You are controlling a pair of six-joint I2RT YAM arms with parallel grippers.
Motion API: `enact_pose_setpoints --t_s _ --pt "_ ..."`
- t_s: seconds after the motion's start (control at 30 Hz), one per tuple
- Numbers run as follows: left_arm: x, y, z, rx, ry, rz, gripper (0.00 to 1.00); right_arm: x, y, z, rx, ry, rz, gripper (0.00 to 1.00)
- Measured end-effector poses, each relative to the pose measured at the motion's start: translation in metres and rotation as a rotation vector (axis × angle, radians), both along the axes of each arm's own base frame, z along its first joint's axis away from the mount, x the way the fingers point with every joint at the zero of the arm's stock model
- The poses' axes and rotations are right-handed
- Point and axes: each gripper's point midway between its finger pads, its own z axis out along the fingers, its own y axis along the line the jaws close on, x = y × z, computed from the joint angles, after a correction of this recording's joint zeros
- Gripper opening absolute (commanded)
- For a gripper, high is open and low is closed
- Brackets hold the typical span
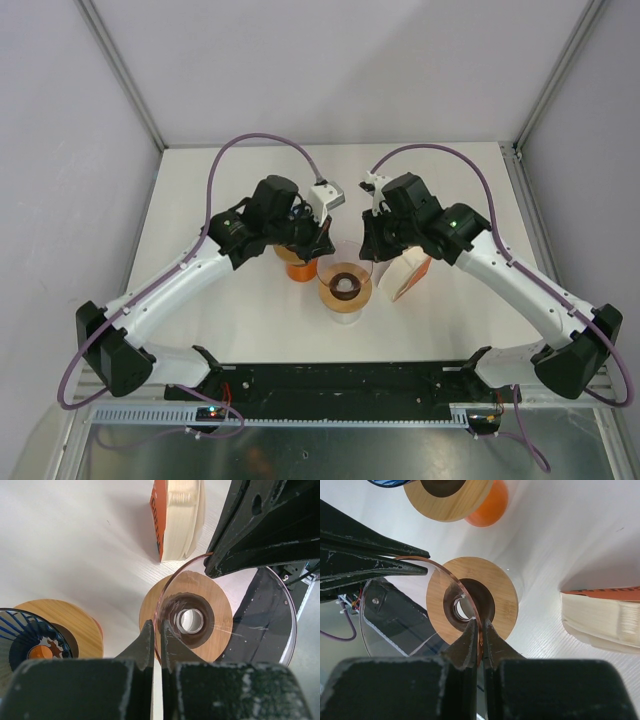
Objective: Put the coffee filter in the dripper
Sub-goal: Place the coffee dripper in the dripper holder.
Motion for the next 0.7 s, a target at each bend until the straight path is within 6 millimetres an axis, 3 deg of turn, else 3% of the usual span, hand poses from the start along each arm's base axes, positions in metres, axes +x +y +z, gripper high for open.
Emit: enact_pose_setpoints --t_s 0.23,0.7 --pt "0.0010 0.0005 0.0005 0.003 -0.004 0.003 0.00 0.0013 0.0004 -0.0002 0.007 -0.003 -0.001 0.00" --pt "0.0030 0.0037 0.0038 0.056 -0.003 -0.012 0.29 0.0073 0.0038 0.0013 0.044 -0.022 0.000 0.11"
